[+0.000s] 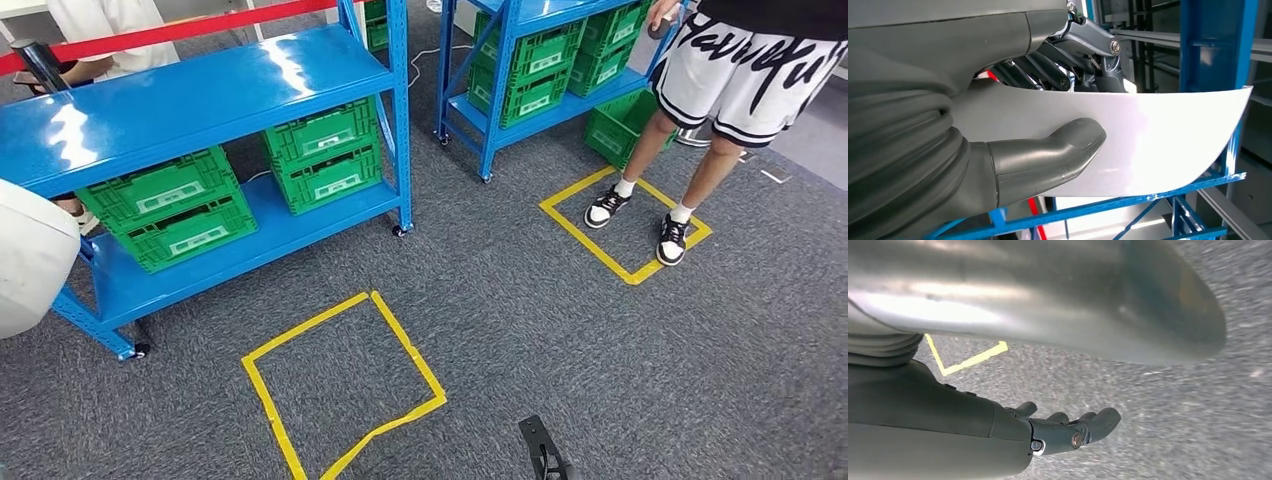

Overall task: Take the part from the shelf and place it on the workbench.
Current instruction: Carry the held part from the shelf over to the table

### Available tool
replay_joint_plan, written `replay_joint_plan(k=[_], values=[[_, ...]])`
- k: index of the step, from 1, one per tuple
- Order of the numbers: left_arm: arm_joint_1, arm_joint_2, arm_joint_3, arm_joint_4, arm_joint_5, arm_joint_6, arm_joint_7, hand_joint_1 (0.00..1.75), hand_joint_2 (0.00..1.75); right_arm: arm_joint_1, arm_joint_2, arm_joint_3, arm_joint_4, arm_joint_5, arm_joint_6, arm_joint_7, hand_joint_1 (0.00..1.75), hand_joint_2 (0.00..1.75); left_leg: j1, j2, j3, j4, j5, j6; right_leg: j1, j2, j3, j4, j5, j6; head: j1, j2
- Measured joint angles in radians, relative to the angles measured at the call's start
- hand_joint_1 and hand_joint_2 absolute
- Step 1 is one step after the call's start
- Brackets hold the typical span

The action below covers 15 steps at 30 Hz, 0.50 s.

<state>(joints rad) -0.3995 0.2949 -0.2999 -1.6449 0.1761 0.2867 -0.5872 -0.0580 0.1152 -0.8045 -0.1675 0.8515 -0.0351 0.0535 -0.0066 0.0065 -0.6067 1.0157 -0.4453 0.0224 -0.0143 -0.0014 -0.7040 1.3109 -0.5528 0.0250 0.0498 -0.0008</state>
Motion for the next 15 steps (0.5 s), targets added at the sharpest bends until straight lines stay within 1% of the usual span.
replay_joint_plan(k=[1, 2, 3, 4, 5, 6, 7, 8, 9, 10, 11, 12, 13, 14, 15], values=[[0.0, 0.0, 0.0, 0.0, -0.001, 0.0, 0.0, 1.75, 1.75, 0.0, 0.0, 0.0, 0.0, 0.0, 0.0, 0.0, 0.0, 0.0, 0.0, 0.0, -0.018, 0.007, 0.009, -0.002, 0.0, 0.0, 0.039, -0.038, 0.029, -0.002, 0.0, 0.0], [0.0, 0.0, 0.0, -0.001, -0.002, 0.0, 0.001, 1.75, 1.75, -0.001, 0.0, 0.0, 0.0, 0.0, 0.0, 0.0, 0.0, 0.0, 0.0, 0.0, -0.034, 0.014, 0.017, -0.006, 0.0, 0.0, 0.089, -0.105, 0.033, -0.006, 0.0, 0.0], [0.0, 0.0, 0.0, -0.003, -0.005, 0.0, 0.003, 1.75, 1.75, -0.003, 0.0, 0.0, 0.0, 0.0, 0.0, 0.0, 0.0, 0.0, -0.001, 0.0, -0.046, 0.022, 0.024, -0.01, 0.002, 0.001, 0.139, -0.178, 0.024, -0.01, 0.001, 0.0], [-0.002, -0.001, 0.0, -0.005, -0.01, 0.0, 0.006, 1.75, 1.75, -0.004, 0.0, 0.0, 0.0, 0.0, 0.0, 0.0, 0.0, 0.0, -0.001, 0.001, -0.052, 0.026, 0.031, -0.016, 0.005, 0.001, 0.174, -0.235, 0.009, -0.015, 0.001, 0.0], [-0.004, -0.002, -0.001, -0.008, -0.016, 0.0, 0.01, 1.75, 1.75, -0.006, 0.0, 0.0, 0.0, 0.0, 0.0, 0.0, 0.0, 0.0, -0.001, 0.002, -0.055, 0.027, 0.038, -0.022, 0.007, 0.002, 0.193, -0.272, -0.008, -0.02, 0.002, 0.0], [-0.005, -0.003, -0.001, -0.01, -0.023, 0.0, 0.015, 1.75, 1.75, -0.006, 0.0, 0.0, 0.0, 0.0, 0.0, 0.0, 0.0, 0.0, -0.001, 0.002, -0.056, 0.025, 0.047, -0.028, 0.01, 0.002, 0.195, -0.284, -0.007, -0.025, 0.003, 0.0], [-0.007, -0.004, -0.002, -0.011, -0.029, 0.0, 0.021, 1.75, 1.75, -0.006, 0.001, 0.0, 0.0, 0.0, 0.001, 0.0, 0.0, 0.0, 0.0, 0.002, -0.056, 0.022, 0.054, -0.034, 0.009, 0.001, 0.189, -0.284, 0.002, -0.031, 0.003, 0.0], [-0.007, -0.005, -0.002, -0.012, -0.034, 0.0, 0.026, 1.75, 1.75, -0.007, 0.002, 0.0, 0.0, 0.0, 0.003, 0.001, 0.0, 0.0, 0.001, 0.001, -0.061, 0.026, 0.046, -0.041, 0.007, -0.001, 0.181, -0.286, 0.013, -0.038, 0.003, 0.0], [-0.007, -0.006, -0.002, -0.013, -0.039, 0.0, 0.031, 1.75, 1.75, -0.007, 0.002, 0.0, 0.0, 0.0, 0.004, 0.001, 0.0, 0.0, 0.003, -0.001, -0.069, 0.043, 0.017, -0.048, 0.005, -0.003, 0.171, -0.289, 0.026, -0.045, 0.002, 0.0], [-0.008, -0.007, -0.002, -0.013, -0.044, -0.002, 0.034, 1.75, 1.75, -0.007, 0.003, 0.0, 0.0, 0.0, 0.006, 0.002, 0.0, 0.0, 0.005, -0.002, -0.081, 0.078, -0.028, -0.054, 0.002, -0.005, 0.157, -0.29, 0.041, -0.05, 0.001, 0.0], [-0.008, -0.009, -0.002, -0.013, -0.049, -0.005, 0.037, 1.75, 1.75, -0.008, 0.003, 0.0, 0.0, -0.001, 0.008, 0.003, 0.0, 0.0, 0.008, -0.003, -0.095, 0.132, -0.085, -0.06, 0.002, -0.005, 0.142, -0.29, 0.054, -0.053, 0.0, 0.0], [-0.008, -0.011, -0.002, -0.013, -0.054, -0.009, 0.039, 1.75, 1.75, -0.008, 0.003, 0.0, 0.0, -0.002, 0.01, 0.004, 0.0, 0.0, 0.01, -0.003, -0.107, 0.194, -0.131, -0.065, 0.002, -0.006, 0.126, -0.289, 0.067, -0.054, -0.001, 0.0], [-0.008, -0.014, -0.002, -0.012, -0.059, -0.013, 0.04, 1.75, 1.75, -0.008, 0.003, -0.001, 0.0, -0.003, 0.011, 0.004, 0.0, 0.0, 0.011, -0.003, -0.113, 0.25, -0.153, -0.068, 0.002, -0.006, 0.109, -0.289, 0.081, -0.053, -0.001, 0.0], [-0.008, -0.018, -0.002, -0.01, -0.062, -0.017, 0.04, 1.75, 1.75, -0.007, 0.003, -0.002, 0.0, -0.005, 0.011, 0.003, 0.0, 0.0, 0.012, -0.003, -0.106, 0.285, -0.15, -0.069, 0.002, -0.007, 0.092, -0.287, 0.095, -0.052, -0.001, 0.0], [-0.009, -0.022, -0.002, -0.008, -0.065, -0.021, 0.041, 1.75, 1.75, -0.008, 0.003, -0.003, 0.0, -0.006, 0.012, 0.003, 0.0, 0.0, 0.012, -0.003, -0.085, 0.289, -0.126, -0.069, 0.002, -0.007, 0.074, -0.286, 0.108, -0.05, -0.001, 0.0]])
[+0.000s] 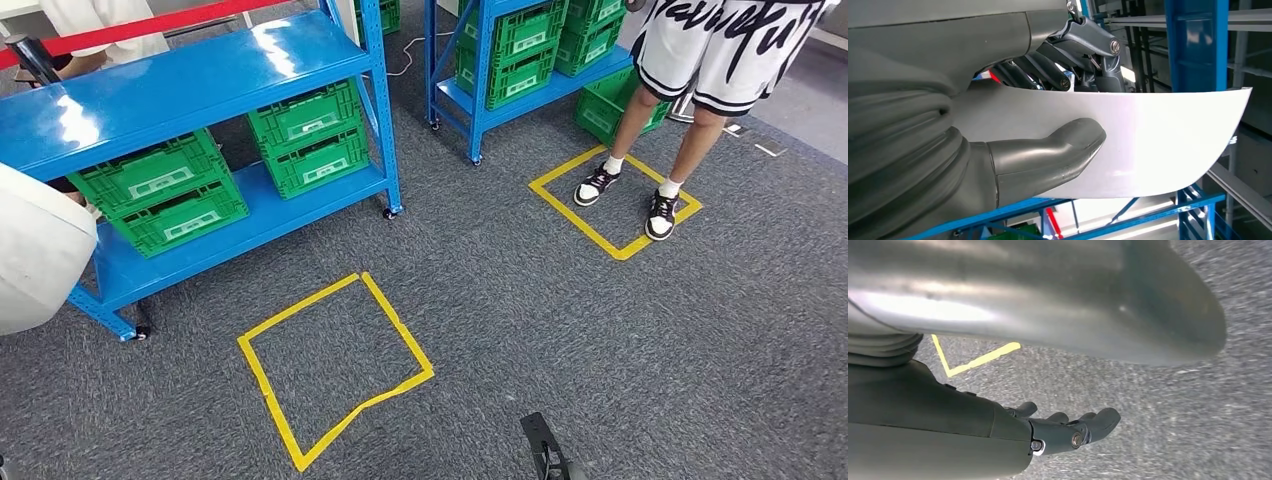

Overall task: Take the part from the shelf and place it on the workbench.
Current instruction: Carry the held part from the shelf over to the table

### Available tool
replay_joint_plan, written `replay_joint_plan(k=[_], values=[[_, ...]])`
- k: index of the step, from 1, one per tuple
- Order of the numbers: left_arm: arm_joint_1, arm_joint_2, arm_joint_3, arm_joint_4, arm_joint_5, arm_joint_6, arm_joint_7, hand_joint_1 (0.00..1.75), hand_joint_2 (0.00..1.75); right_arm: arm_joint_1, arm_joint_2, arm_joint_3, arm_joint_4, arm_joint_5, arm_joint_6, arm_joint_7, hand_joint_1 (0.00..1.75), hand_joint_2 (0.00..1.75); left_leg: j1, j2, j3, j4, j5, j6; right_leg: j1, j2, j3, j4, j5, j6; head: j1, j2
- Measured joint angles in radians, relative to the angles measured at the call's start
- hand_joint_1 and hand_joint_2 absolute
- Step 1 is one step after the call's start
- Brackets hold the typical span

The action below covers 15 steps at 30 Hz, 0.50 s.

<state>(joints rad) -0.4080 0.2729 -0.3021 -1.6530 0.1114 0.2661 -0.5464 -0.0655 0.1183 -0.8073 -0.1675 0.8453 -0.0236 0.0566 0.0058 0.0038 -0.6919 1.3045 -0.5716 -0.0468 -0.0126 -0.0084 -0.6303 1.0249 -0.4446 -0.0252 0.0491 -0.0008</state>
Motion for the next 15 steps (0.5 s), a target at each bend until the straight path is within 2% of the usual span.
replay_joint_plan(k=[1, 2, 4, 5, 6, 7, 8, 9, 10, 11, 12, 13, 14, 15], values=[[-0.001, -0.003, 0.0, 0.002, -0.002, -0.002, 0.0, 1.75, 1.75, 0.0, 0.0, -0.001, 0.0, -0.001, 0.0, -0.001, 0.0, 0.0, 0.0, 0.0, 0.036, -0.029, 0.03, 0.002, 0.0, 0.0, -0.017, 0.001, 0.013, 0.002, 0.0, 0.0], [-0.004, -0.006, 0.0, 0.003, -0.003, -0.005, 0.001, 1.75, 1.75, 0.0, 0.0, -0.001, 0.0, -0.002, 0.001, -0.001, 0.0, 0.0, 0.0, 0.0, 0.086, -0.085, 0.049, 0.005, 0.0, -0.001, -0.03, 0.003, 0.024, 0.005, 0.0, 0.0], [-0.013, -0.012, 0.0, 0.004, -0.006, -0.009, 0.0, 1.75, 1.75, -0.001, 0.0, -0.002, 0.0, -0.003, 0.002, -0.002, 0.0, 0.0, -0.004, -0.001, 0.191, -0.229, 0.031, 0.015, 0.002, 0.0, -0.045, 0.005, 0.044, 0.014, 0.001, 0.0], [-0.017, -0.015, 0.0, 0.004, -0.007, -0.01, 0.0, 1.75, 1.75, -0.001, 0.0, -0.002, 0.0, -0.003, 0.003, -0.002, 0.0, 0.0, -0.007, -0.002, 0.219, -0.278, 0.015, 0.022, 0.001, 0.0, -0.048, 0.003, 0.054, 0.02, 0.0, 0.0], [-0.019, -0.017, 0.0, 0.005, -0.007, -0.011, -0.001, 1.75, 1.75, -0.001, 0.0, -0.002, 0.0, -0.004, 0.003, -0.002, 0.0, 0.0, -0.012, -0.003, 0.231, -0.304, 0.006, 0.03, 0.001, 0.0, -0.05, -0.001, 0.066, 0.027, 0.0, 0.0], [-0.019, -0.019, 0.0, 0.006, -0.007, -0.011, -0.001, 1.75, 1.75, 0.0, 0.0, -0.003, 0.0, -0.004, 0.003, -0.002, 0.0, 0.0, -0.013, -0.003, 0.224, -0.309, 0.012, 0.039, 0.0, 0.0, -0.05, -0.006, 0.077, 0.034, -0.001, 0.0], [-0.02, -0.021, 0.0, 0.008, -0.007, -0.012, -0.001, 1.75, 1.75, 0.001, 0.0, -0.003, 0.0, -0.004, 0.003, -0.002, 0.0, 0.0, -0.012, -0.001, 0.214, -0.311, 0.023, 0.048, -0.001, 0.002, -0.054, -0.006, 0.078, 0.04, -0.002, 0.0], [-0.02, -0.025, -0.001, 0.009, -0.007, -0.013, 0.0, 1.75, 1.75, 0.003, 0.0, -0.003, 0.0, -0.004, 0.004, -0.002, 0.0, 0.0, -0.011, 0.001, 0.204, -0.313, 0.036, 0.058, -0.002, 0.004, -0.062, 0.007, 0.057, 0.045, -0.002, 0.0], [-0.021, -0.028, -0.001, 0.01, -0.007, -0.013, 0.0, 1.75, 1.75, 0.004, 0.001, -0.004, 0.0, -0.004, 0.004, -0.002, 0.0, 0.0, -0.008, 0.003, 0.192, -0.315, 0.05, 0.066, -0.002, 0.006, -0.074, 0.038, 0.018, 0.048, -0.002, 0.0], [-0.022, -0.03, -0.001, 0.011, -0.007, -0.014, 0.0, 1.75, 1.75, 0.005, 0.001, -0.004, 0.0, -0.004, 0.005, -0.003, 0.0, 0.0, -0.008, 0.005, 0.177, -0.314, 0.064, 0.072, -0.004, 0.007, -0.089, 0.09, -0.038, 0.05, -0.001, 0.0], [-0.022, -0.031, -0.001, 0.012, -0.007, -0.015, 0.001, 1.75, 1.75, 0.005, 0.002, -0.005, 0.0, -0.004, 0.005, -0.004, 0.0, 0.0, -0.008, 0.004, 0.16, -0.312, 0.077, 0.075, -0.004, 0.007, -0.104, 0.155, -0.091, 0.052, 0.0, 0.0], [-0.021, -0.032, -0.001, 0.013, -0.007, -0.016, 0.001, 1.75, 1.75, 0.004, 0.001, -0.006, 0.0, -0.004, 0.006, -0.005, 0.0, 0.0, -0.009, 0.004, 0.141, -0.308, 0.09, 0.076, -0.004, 0.007, -0.115, 0.218, -0.124, 0.054, 0.0, 0.0], [-0.021, -0.032, -0.001, 0.014, -0.007, -0.016, 0.001, 1.75, 1.75, 0.004, 0.001, -0.007, 0.0, -0.004, 0.007, -0.008, 0.0, 0.0, -0.009, 0.004, 0.121, -0.304, 0.103, 0.075, -0.004, 0.007, -0.116, 0.264, -0.133, 0.056, 0.0, 0.0], [-0.02, -0.033, -0.001, 0.015, -0.007, -0.017, 0.002, 1.75, 1.75, 0.005, 0.001, -0.008, 0.0, -0.004, 0.009, -0.011, 0.0, 0.0, -0.009, 0.004, 0.101, -0.299, 0.114, 0.073, -0.005, 0.007, -0.103, 0.281, -0.118, 0.057, 0.0, 0.0]])
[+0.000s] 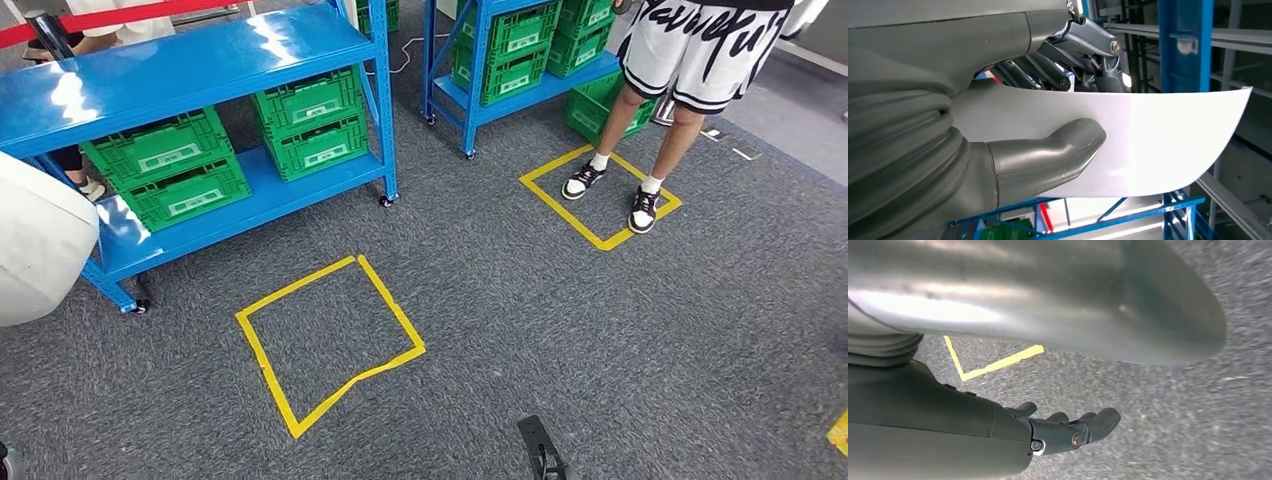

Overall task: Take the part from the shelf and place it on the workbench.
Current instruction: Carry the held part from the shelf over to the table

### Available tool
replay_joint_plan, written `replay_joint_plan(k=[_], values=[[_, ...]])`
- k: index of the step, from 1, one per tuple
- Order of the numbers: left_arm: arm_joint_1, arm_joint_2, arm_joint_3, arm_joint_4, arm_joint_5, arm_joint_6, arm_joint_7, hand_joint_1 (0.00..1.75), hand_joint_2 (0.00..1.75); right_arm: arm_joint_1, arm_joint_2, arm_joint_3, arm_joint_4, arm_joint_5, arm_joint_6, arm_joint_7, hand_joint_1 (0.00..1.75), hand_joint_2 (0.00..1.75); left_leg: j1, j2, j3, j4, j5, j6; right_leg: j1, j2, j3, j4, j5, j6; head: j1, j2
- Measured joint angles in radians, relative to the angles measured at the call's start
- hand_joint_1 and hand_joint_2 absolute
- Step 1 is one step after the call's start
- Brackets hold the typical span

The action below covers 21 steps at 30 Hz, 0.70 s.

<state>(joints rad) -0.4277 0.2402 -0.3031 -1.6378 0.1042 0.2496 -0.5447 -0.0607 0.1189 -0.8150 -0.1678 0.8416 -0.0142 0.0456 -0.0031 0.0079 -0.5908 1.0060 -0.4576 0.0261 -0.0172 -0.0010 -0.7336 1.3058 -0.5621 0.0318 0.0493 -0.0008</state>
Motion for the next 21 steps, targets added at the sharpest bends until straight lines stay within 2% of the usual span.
replay_joint_plan(k=[1, 2, 3, 4, 5, 6, 8, 9, 10, 11, 13, 14, 15, 16, 17, 18, 19, 20, 21], values=[[0.001, 0.0, 0.0, 0.001, 0.0, 0.0, 0.0, 1.75, 1.75, 0.0, 0.0, 0.0, 0.0, 0.001, 0.002, -0.004, 0.0, 0.0, 0.001, 0.0, -0.019, 0.006, 0.01, -0.003, -0.001, 0.0, 0.029, -0.018, 0.027, 0.001, 0.0, 0.0], [0.002, 0.0, 0.0, 0.002, 0.0, 0.0, 0.001, 1.75, 1.75, 0.001, 0.0, 0.0, 0.0, 0.002, 0.004, -0.006, 0.0, 0.0, 0.002, 0.0, -0.036, 0.014, 0.018, -0.008, -0.002, 0.0, 0.074, -0.069, 0.05, 0.001, 0.0, 0.0], [0.003, 0.0, 0.0, 0.002, 0.0, 0.0, 0.0, 1.75, 1.75, 0.0, -0.001, 0.0, 0.0, 0.003, 0.006, -0.008, 0.0, 0.0, 0.001, 0.0, -0.052, 0.021, 0.025, -0.013, -0.002, 0.001, 0.127, -0.138, 0.053, 0.001, 0.002, 0.0], [0.003, 0.001, 0.0, 0.001, 0.0, 0.0, 0.001, 1.75, 1.75, 0.0, -0.001, 0.0, 0.0, 0.003, 0.007, -0.009, 0.0, 0.0, 0.0, 0.0, -0.063, 0.027, 0.031, -0.019, 0.0, 0.002, 0.171, -0.202, 0.043, -0.004, 0.003, 0.0], [0.003, 0.002, 0.001, 0.001, 0.0, 0.0, 0.0, 1.75, 1.75, 0.0, -0.001, 0.0, 0.0, 0.003, 0.008, -0.01, 0.0, 0.0, -0.002, 0.001, -0.069, 0.031, 0.038, -0.024, 0.0, 0.004, 0.198, -0.248, 0.029, -0.009, 0.004, 0.0], [0.003, 0.002, 0.001, 0.001, 0.0, -0.001, 0.0, 1.75, 1.75, 0.0, -0.001, 0.0, 0.0, 0.003, 0.009, -0.01, 0.0, 0.0, -0.004, 0.001, -0.073, 0.031, 0.046, -0.03, 0.002, 0.005, 0.208, -0.27, 0.018, -0.016, 0.005, 0.0], [0.004, 0.004, 0.001, 0.002, 0.002, -0.001, -0.001, 1.75, 1.75, 0.003, 0.0, -0.001, 0.0, 0.004, 0.011, -0.009, 0.0, 0.0, -0.003, 0.0, -0.078, 0.03, 0.057, -0.041, 0.001, 0.004, 0.198, -0.276, 0.027, -0.033, 0.004, 0.0], [0.005, 0.006, 0.001, 0.003, 0.004, -0.001, -0.001, 1.75, 1.75, 0.003, 0.0, -0.001, 0.0, 0.004, 0.011, -0.008, 0.0, 0.0, -0.002, -0.002, -0.085, 0.038, 0.048, -0.047, 0.0, 0.003, 0.19, -0.277, 0.034, -0.041, 0.004, 0.0], [0.007, 0.008, 0.001, 0.003, 0.006, -0.001, -0.001, 1.75, 1.75, 0.004, 0.001, -0.001, 0.0, 0.005, 0.011, -0.008, 0.0, 0.0, -0.001, -0.004, -0.097, 0.063, 0.021, -0.054, -0.001, 0.001, 0.181, -0.278, 0.042, -0.049, 0.002, 0.0], [0.008, 0.01, 0.001, 0.003, 0.006, 0.001, -0.003, 1.75, 1.75, 0.003, 0.001, -0.001, 0.0, 0.006, 0.011, -0.007, 0.0, 0.0, 0.001, -0.005, -0.113, 0.108, -0.019, -0.059, -0.002, -0.001, 0.172, -0.279, 0.049, -0.054, 0.001, 0.0], [0.013, 0.012, 0.001, 0.002, 0.001, 0.008, -0.011, 1.75, 1.75, 0.004, 0.001, -0.001, 0.0, 0.007, 0.011, -0.007, 0.0, 0.0, 0.003, -0.005, -0.147, 0.238, -0.102, -0.068, 0.0, -0.002, 0.153, -0.278, 0.064, -0.058, 0.0, 0.0], [0.017, 0.013, 0.001, 0.002, -0.001, 0.011, -0.014, 1.75, 1.75, 0.004, 0.001, -0.001, 0.0, 0.007, 0.011, -0.007, 0.0, 0.0, 0.003, -0.005, -0.158, 0.292, -0.122, -0.069, 0.001, -0.002, 0.145, -0.277, 0.071, -0.059, 0.0, 0.0], [0.021, 0.013, 0.001, 0.002, -0.003, 0.014, -0.015, 1.75, 1.75, 0.004, 0.001, -0.001, 0.0, 0.007, 0.011, -0.006, 0.0, 0.0, 0.003, -0.005, -0.154, 0.318, -0.121, -0.067, 0.003, -0.002, 0.137, -0.277, 0.078, -0.059, 0.0, 0.0], [0.024, 0.014, 0.001, 0.002, -0.004, 0.016, -0.016, 1.75, 1.75, 0.004, 0.001, -0.001, 0.0, 0.007, 0.011, -0.006, 0.0, 0.0, 0.002, -0.005, -0.132, 0.304, -0.103, -0.063, 0.005, -0.003, 0.131, -0.277, 0.083, -0.059, 0.0, 0.0], [0.026, 0.014, 0.002, 0.002, -0.004, 0.019, -0.017, 1.75, 1.75, 0.004, 0.001, -0.001, 0.0, 0.007, 0.011, -0.006, 0.0, 0.0, 0.001, -0.005, -0.094, 0.257, -0.079, -0.057, 0.008, -0.003, 0.127, -0.277, 0.088, -0.059, 0.0, 0.0], [0.026, 0.015, 0.002, 0.0, -0.004, 0.021, -0.018, 1.75, 1.75, 0.004, 0.002, -0.001, 0.0, 0.007, 0.013, -0.007, 0.0, 0.0, -0.003, -0.005, -0.041, 0.18, -0.06, -0.046, 0.009, -0.003, 0.124, -0.277, 0.093, -0.059, 0.0, 0.0], [0.026, 0.016, 0.004, -0.002, -0.004, 0.024, -0.019, 1.75, 1.75, 0.004, 0.002, -0.001, 0.0, 0.008, 0.016, -0.009, 0.0, 0.0, -0.008, -0.002, 0.009, 0.102, -0.054, -0.036, 0.011, -0.005, 0.122, -0.277, 0.097, -0.057, 0.0, 0.0], [0.026, 0.018, 0.006, -0.004, -0.004, 0.026, -0.021, 1.75, 1.75, 0.003, 0.003, -0.001, 0.0, 0.008, 0.019, -0.01, 0.0, 0.0, -0.013, 0.002, 0.044, 0.044, -0.055, -0.027, 0.01, -0.008, 0.121, -0.277, 0.1, -0.054, 0.001, 0.0], [0.025, 0.019, 0.008, -0.007, -0.004, 0.028, -0.023, 1.75, 1.75, 0.003, 0.004, -0.001, 0.0, 0.009, 0.023, -0.012, 0.0, 0.0, -0.018, 0.004, 0.065, 0.006, -0.06, -0.02, 0.008, -0.011, 0.12, -0.278, 0.105, -0.049, 0.0, 0.0]])
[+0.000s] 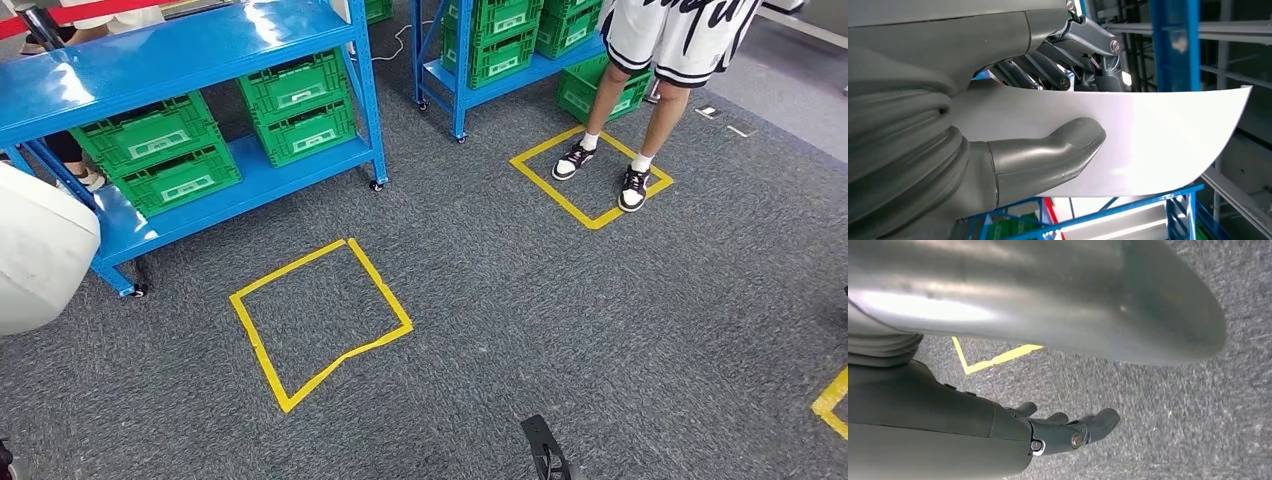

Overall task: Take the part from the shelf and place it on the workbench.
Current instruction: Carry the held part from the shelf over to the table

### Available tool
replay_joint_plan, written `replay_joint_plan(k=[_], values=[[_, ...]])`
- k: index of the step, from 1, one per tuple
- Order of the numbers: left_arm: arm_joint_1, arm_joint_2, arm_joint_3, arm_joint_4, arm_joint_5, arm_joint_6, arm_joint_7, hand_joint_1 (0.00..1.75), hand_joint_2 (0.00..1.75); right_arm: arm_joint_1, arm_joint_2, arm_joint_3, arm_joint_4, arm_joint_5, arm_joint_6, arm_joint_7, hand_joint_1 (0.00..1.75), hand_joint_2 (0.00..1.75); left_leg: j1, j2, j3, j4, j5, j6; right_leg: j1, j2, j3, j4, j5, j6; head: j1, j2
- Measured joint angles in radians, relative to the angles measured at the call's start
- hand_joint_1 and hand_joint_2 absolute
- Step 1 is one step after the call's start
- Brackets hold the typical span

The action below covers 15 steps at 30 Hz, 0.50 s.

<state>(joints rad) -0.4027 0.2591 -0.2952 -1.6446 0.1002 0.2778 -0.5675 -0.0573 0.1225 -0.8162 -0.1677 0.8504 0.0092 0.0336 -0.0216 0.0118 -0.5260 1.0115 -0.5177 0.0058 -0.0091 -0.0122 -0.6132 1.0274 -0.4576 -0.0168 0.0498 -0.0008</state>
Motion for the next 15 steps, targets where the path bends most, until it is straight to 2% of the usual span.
replay_joint_plan(k=[2, 3, 4, 5, 7, 8, 9, 10, 11, 13, 14, 15], values=[[0.0, 0.001, 0.003, -0.002, 0.001, 0.002, -0.001, 1.75, 1.75, 0.001, 0.0, 0.0, 0.0, 0.0, 0.006, -0.002, 0.0, 0.0, -0.004, -0.005, 0.003, -0.016, 0.004, 0.007, -0.003, -0.009, 0.0, -0.004, 0.008, 0.012, 0.0, 0.0], [0.0, 0.001, 0.004, -0.003, 0.001, 0.003, -0.002, 1.75, 1.75, 0.001, -0.001, 0.0, 0.0, -0.001, 0.008, -0.004, 0.0, 0.0, -0.001, -0.011, 0.003, -0.023, 0.011, 0.011, -0.002, -0.011, -0.002, -0.001, 0.005, 0.017, 0.0, 0.0], [0.0, 0.002, 0.004, -0.003, 0.001, 0.003, -0.002, 1.75, 1.75, 0.0, -0.001, 0.0, 0.0, -0.001, 0.009, -0.005, 0.0, 0.0, 0.003, -0.016, 0.003, -0.029, 0.02, 0.015, -0.001, -0.009, -0.009, 0.016, -0.01, 0.022, 0.001, 0.0], [0.001, 0.002, 0.004, -0.003, 0.002, 0.003, -0.002, 1.75, 1.75, 0.0, -0.001, 0.0, 0.0, -0.001, 0.009, -0.006, 0.0, 0.0, 0.008, -0.021, 0.001, -0.034, 0.028, 0.019, 0.0, -0.005, -0.025, 0.054, -0.038, 0.026, 0.002, 0.0], [0.003, 0.001, 0.004, -0.003, 0.001, 0.003, -0.002, 1.75, 1.75, 0.0, -0.002, 0.0, 0.0, -0.001, 0.009, -0.009, 0.0, 0.0, 0.012, -0.032, -0.01, -0.033, 0.04, 0.024, -0.002, 0.002, -0.075, 0.177, -0.11, 0.033, 0.003, 0.0], [0.005, 0.001, 0.004, -0.001, 0.001, 0.003, -0.002, 1.75, 1.75, 0.0, -0.004, 0.0, 0.0, -0.001, 0.01, -0.009, 0.0, 0.0, 0.013, -0.039, -0.018, -0.029, 0.042, 0.023, -0.004, 0.003, -0.097, 0.234, -0.135, 0.037, 0.003, 0.0], [0.007, 0.002, 0.004, 0.0, 0.001, 0.003, -0.002, 1.75, 1.75, 0.001, -0.005, 0.0, 0.0, -0.001, 0.01, -0.01, 0.0, 0.0, 0.015, -0.048, -0.026, -0.023, 0.045, 0.022, -0.006, 0.004, -0.104, 0.262, -0.142, 0.04, 0.003, 0.0], [0.009, 0.002, 0.004, 0.002, 0.002, 0.003, -0.002, 1.75, 1.75, 0.001, -0.006, -0.001, 0.0, -0.001, 0.01, -0.01, 0.0, 0.0, 0.017, -0.058, -0.035, -0.015, 0.046, 0.019, -0.008, 0.005, -0.093, 0.254, -0.131, 0.043, 0.003, 0.0], [0.011, 0.002, 0.004, 0.003, 0.002, 0.002, -0.003, 1.75, 1.75, 0.001, -0.007, -0.001, 0.0, -0.001, 0.01, -0.01, 0.0, 0.0, 0.02, -0.068, -0.043, -0.006, 0.046, 0.016, -0.011, 0.01, -0.064, 0.209, -0.107, 0.045, 0.003, 0.0], [0.012, 0.003, 0.004, 0.003, 0.003, 0.002, -0.005, 1.75, 1.75, 0.0, -0.007, -0.001, 0.0, -0.001, 0.011, -0.01, 0.0, 0.0, 0.024, -0.088, -0.062, 0.016, 0.044, 0.005, -0.016, 0.047, 0.009, 0.082, -0.068, 0.048, 0.004, 0.0], [0.013, 0.005, 0.005, 0.003, 0.003, 0.001, -0.006, 1.75, 1.75, -0.001, -0.007, -0.001, 0.0, 0.0, 0.011, -0.01, 0.0, 0.0, 0.024, -0.097, -0.07, 0.025, 0.043, -0.003, -0.018, 0.063, 0.03, 0.042, -0.06, 0.044, 0.004, 0.0], [0.013, 0.006, 0.006, 0.002, 0.003, 0.001, -0.008, 1.75, 1.75, -0.001, -0.006, -0.001, 0.0, 0.0, 0.012, -0.01, 0.0, 0.0, 0.023, -0.105, -0.077, 0.03, 0.044, -0.01, -0.017, 0.073, 0.038, 0.025, -0.06, 0.039, 0.004, 0.0]])
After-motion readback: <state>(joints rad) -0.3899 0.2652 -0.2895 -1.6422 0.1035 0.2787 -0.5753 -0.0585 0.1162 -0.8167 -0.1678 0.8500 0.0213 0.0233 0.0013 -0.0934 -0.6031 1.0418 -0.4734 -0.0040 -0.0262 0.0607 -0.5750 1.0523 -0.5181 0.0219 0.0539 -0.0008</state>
